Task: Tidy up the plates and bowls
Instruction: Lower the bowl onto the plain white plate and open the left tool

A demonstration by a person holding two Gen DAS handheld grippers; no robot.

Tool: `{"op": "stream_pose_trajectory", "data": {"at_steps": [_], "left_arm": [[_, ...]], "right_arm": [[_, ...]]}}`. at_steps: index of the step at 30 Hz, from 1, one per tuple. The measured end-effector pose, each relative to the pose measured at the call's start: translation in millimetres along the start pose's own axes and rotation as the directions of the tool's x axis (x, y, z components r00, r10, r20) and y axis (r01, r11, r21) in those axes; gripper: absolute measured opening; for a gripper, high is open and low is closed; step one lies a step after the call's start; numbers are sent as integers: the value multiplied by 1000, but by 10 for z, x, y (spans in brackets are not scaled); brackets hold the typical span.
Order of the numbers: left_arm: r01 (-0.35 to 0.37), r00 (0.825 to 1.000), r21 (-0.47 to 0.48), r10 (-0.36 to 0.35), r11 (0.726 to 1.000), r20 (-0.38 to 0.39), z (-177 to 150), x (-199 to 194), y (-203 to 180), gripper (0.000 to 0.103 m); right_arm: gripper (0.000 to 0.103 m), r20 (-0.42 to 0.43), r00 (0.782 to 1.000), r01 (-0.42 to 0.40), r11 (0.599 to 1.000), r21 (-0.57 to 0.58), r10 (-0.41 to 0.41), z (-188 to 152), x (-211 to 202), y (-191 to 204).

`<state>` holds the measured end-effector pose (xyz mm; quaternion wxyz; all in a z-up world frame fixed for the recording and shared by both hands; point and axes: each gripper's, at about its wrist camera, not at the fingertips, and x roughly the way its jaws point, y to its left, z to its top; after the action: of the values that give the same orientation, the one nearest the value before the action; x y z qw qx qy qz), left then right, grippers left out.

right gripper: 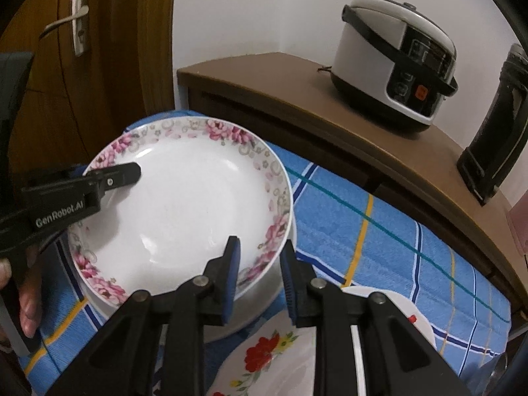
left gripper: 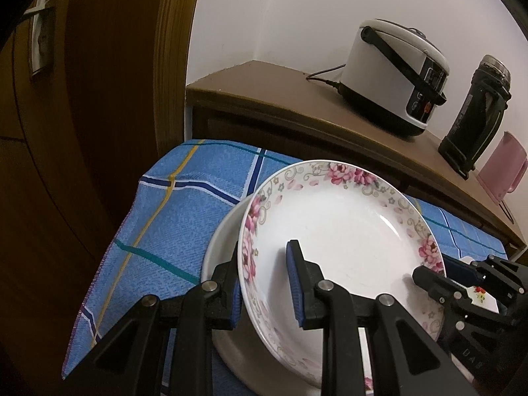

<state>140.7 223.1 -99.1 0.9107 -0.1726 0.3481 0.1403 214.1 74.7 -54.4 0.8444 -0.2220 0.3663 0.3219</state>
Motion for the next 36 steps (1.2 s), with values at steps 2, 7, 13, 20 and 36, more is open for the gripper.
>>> {"op": "stream_pose_trajectory", "data": {"at_steps": [2, 7, 13, 20, 36], "left_arm": [[0, 1000, -3, 0, 1000, -2, 7, 6, 3, 25], [-4, 1000, -2, 4, 1000, -12, 9, 12, 3, 25], [-10, 999, -13, 9, 1000, -30, 22, 38, 19, 25], [-10, 999, -13, 9, 1000, -34, 21, 47, 23, 26], [-22, 999, -5, 21, 1000, -46, 13, 60, 10, 27]], "right_arm": [[25, -5, 1000, 2, 1000, -5, -2, 6, 14, 8], [26, -15, 1000, 0, 1000, -10, 0, 21, 33, -4], [27, -27, 1000, 5, 999, -31, -6, 39, 64, 4], [30, -28, 1000, 8, 999, -39, -9, 40, 62, 16], [33, -29, 1000, -11, 999, -36, 10, 55, 75, -17]]}}
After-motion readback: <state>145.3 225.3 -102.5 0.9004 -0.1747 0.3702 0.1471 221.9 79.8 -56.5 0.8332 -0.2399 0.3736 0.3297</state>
